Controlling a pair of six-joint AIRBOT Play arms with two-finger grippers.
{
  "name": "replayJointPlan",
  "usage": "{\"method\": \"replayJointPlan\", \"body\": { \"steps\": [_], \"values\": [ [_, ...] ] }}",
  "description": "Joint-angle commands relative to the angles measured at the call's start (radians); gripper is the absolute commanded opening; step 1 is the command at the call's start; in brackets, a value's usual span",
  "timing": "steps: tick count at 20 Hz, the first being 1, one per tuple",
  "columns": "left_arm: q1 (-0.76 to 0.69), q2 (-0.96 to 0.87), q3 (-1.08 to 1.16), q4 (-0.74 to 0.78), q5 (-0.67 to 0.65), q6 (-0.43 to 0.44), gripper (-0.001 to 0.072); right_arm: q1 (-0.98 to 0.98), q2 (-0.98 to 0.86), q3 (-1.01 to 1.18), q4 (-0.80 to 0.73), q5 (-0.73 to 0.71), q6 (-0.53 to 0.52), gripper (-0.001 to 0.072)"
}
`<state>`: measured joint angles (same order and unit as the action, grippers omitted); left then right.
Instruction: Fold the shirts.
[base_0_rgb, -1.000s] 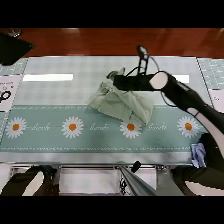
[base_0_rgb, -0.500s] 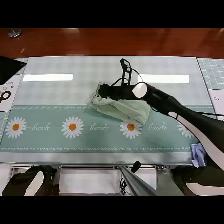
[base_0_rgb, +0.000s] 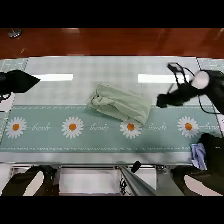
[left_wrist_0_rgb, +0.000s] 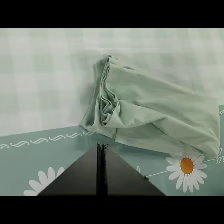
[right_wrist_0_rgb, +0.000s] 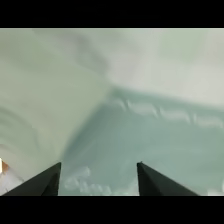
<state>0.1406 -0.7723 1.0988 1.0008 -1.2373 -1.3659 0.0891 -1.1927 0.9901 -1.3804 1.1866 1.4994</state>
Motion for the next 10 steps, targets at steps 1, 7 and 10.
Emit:
{"method": "replayJointPlan", "body": {
  "steps": [1, 7, 10],
  "values": [
    [0.0, -0.008, -0.037, 0.007, 0.005, 0.004, 0.0018, -0.239, 0.072, -0.218, 0.276, -0.009, -0.108, 0.0555],
    [0.0, -0.008, -0.082, 0.014, -0.004, 0.022, 0.0017, -0.28, 0.071, -0.375, 0.571, -0.265, -0.193, 0.0555],
    [0.0, -0.008, -0.082, 0.016, -0.001, 0.022, 0.0018, -0.206, 0.029, -0.38, 0.615, -0.339, -0.195, 0.0555]
  ]
}}
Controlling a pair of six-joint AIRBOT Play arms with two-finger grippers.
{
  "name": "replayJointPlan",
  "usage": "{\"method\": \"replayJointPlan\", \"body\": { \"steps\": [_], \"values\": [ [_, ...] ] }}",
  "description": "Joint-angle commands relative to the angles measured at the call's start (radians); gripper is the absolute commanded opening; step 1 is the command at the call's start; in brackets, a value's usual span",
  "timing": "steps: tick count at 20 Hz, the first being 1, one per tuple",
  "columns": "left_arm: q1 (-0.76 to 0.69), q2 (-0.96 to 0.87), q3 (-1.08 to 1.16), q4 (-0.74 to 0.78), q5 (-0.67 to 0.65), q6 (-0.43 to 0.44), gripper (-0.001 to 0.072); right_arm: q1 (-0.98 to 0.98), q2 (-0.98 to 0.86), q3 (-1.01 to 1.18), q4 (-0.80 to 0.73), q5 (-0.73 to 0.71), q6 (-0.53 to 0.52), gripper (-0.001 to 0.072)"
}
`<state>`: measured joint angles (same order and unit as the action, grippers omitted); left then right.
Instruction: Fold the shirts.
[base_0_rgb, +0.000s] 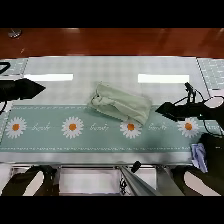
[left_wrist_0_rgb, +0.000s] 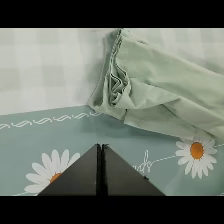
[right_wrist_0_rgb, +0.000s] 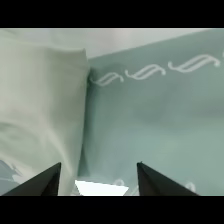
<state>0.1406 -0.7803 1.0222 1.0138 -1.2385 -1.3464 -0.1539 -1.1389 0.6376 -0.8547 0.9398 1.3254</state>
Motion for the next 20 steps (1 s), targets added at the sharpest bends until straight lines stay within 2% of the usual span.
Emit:
{"method": "replayJointPlan", "body": {
  "steps": [1, 5, 6, 7, 8, 9, 10, 11, 13, 15, 17, 20],
  "values": [
    [0.0, 0.0, -0.006, 0.004, 0.0, 0.003, 0.0017, 0.066, -0.053, -0.027, 0.115, -0.11, -0.025, 0.0555],
    [-0.001, 0.002, -0.005, -0.035, 0.0, -0.017, 0.0018, 0.186, -0.183, -0.027, 0.3, -0.18, -0.111, 0.0554],
    [-0.002, 0.001, -0.005, -0.045, 0.001, -0.016, 0.0017, 0.209, -0.205, -0.027, 0.344, -0.194, -0.127, 0.0535],
    [-0.004, 0.0, -0.006, -0.038, 0.008, -0.016, 0.0017, 0.228, -0.223, -0.027, 0.377, -0.203, -0.127, 0.0458],
    [-0.004, -0.003, -0.006, -0.019, 0.015, -0.016, 0.0017, 0.24, -0.235, -0.027, 0.395, -0.208, -0.127, 0.0283],
    [-0.004, -0.006, -0.006, 0.008, 0.017, -0.016, 0.0018, 0.241, -0.236, -0.027, 0.393, -0.208, -0.127, 0.0062],
    [-0.004, -0.012, -0.006, 0.032, 0.016, -0.016, 0.0018, 0.23, -0.23, -0.021, 0.388, -0.192, -0.141, 0.0026],
    [-0.004, -0.016, -0.006, 0.038, 0.016, -0.016, 0.0018, 0.206, -0.214, 0.001, 0.364, -0.138, -0.18, 0.0026],
    [-0.004, -0.023, -0.006, 0.034, 0.027, -0.016, 0.0017, 0.133, -0.146, 0.09, 0.269, 0.029, -0.189, 0.0025],
    [-0.004, -0.029, -0.006, 0.034, 0.061, -0.016, 0.0017, 0.051, -0.036, 0.22, 0.191, 0.181, -0.116, 0.0025],
    [-0.013, -0.042, -0.006, 0.033, 0.1, -0.022, 0.0018, -0.023, 0.083, 0.368, 0.17, 0.302, -0.024, 0.0025],
    [-0.061, -0.059, -0.006, -0.047, 0.161, -0.031, 0.0018, -0.116, 0.196, 0.602, 0.155, 0.443, 0.107, 0.0025]
  ]
}}
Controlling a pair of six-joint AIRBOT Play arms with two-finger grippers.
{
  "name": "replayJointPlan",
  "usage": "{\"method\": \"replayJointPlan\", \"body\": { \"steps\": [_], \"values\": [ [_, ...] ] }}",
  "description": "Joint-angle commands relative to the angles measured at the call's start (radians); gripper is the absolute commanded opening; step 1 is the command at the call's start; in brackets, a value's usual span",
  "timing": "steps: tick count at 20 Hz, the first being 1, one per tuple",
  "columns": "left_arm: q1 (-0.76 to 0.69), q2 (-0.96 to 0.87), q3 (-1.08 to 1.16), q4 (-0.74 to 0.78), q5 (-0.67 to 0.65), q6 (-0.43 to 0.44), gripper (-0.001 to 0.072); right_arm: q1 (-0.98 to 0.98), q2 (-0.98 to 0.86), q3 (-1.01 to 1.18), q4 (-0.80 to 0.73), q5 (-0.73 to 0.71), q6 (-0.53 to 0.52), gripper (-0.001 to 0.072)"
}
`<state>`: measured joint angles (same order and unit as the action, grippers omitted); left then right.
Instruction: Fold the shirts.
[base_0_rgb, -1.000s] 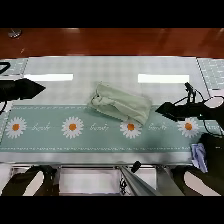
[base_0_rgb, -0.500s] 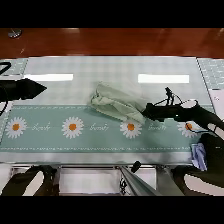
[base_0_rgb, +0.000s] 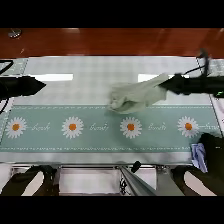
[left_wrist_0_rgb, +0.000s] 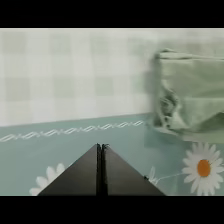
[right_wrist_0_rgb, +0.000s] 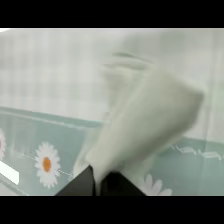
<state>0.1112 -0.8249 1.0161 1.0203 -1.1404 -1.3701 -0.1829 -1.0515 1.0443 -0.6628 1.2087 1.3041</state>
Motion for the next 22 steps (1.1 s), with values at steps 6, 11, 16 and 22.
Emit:
{"method": "replayJointPlan", "body": {
  "steps": [6, 11, 16, 22],
  "values": [
    [-0.195, -0.034, 0.0, -0.062, 0.189, 0.001, 0.0018, -0.3, 0.128, 0.582, -0.315, 0.468, 0.276, 0.0025],
    [-0.228, -0.043, 0.0, -0.06, 0.192, 0.04, 0.0018, -0.46, 0.13, 0.621, -0.621, 0.646, 0.228, 0.0025],
    [-0.228, -0.043, 0.0, -0.048, 0.238, 0.061, 0.0018, -0.489, 0.126, 0.62, -0.797, 0.647, 0.229, 0.0025],
    [-0.228, -0.069, 0.0, -0.048, 0.458, 0.061, 0.0018, -0.489, 0.125, 0.59, -0.926, 0.649, 0.237, 0.0025]
  ]
}}
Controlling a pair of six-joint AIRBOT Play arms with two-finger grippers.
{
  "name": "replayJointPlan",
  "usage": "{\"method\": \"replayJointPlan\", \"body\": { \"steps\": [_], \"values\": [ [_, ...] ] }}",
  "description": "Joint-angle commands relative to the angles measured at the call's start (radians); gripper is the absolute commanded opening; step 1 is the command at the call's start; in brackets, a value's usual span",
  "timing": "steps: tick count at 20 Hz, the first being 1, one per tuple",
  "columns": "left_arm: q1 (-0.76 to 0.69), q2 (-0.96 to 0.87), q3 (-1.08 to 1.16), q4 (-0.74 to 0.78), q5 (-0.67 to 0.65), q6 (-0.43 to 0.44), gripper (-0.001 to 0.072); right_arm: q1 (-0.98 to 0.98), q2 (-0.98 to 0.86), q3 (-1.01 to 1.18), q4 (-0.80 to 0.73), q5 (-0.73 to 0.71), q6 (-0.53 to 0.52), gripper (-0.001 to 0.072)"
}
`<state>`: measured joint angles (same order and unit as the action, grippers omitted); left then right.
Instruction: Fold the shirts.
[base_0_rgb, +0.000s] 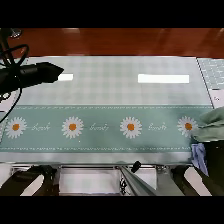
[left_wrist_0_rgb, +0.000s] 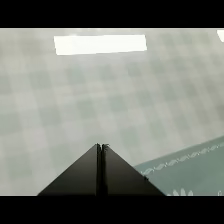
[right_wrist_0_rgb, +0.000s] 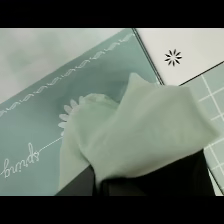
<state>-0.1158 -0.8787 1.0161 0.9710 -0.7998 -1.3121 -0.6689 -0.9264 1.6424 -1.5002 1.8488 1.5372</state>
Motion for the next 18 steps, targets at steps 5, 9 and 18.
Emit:
{"method": "replayJointPlan", "body": {
  "steps": [5, 9, 18],
  "values": [
    [0.015, -0.104, 0.001, 0.079, 0.341, 0.002, 0.0018, -0.003, 0.0, -0.016, -0.294, 0.01, 0.015, 0.0025],
    [0.12, -0.189, 0.001, 0.079, 0.423, -0.001, 0.0018, -0.003, 0.048, -0.183, -0.373, 0.01, 0.014, 0.0025],
    [0.317, -0.218, 0.001, 0.08, 0.426, 0.003, 0.0018, -0.333, 0.203, -0.613, -0.626, 0.01, -0.094, 0.0026]
  ]
}}
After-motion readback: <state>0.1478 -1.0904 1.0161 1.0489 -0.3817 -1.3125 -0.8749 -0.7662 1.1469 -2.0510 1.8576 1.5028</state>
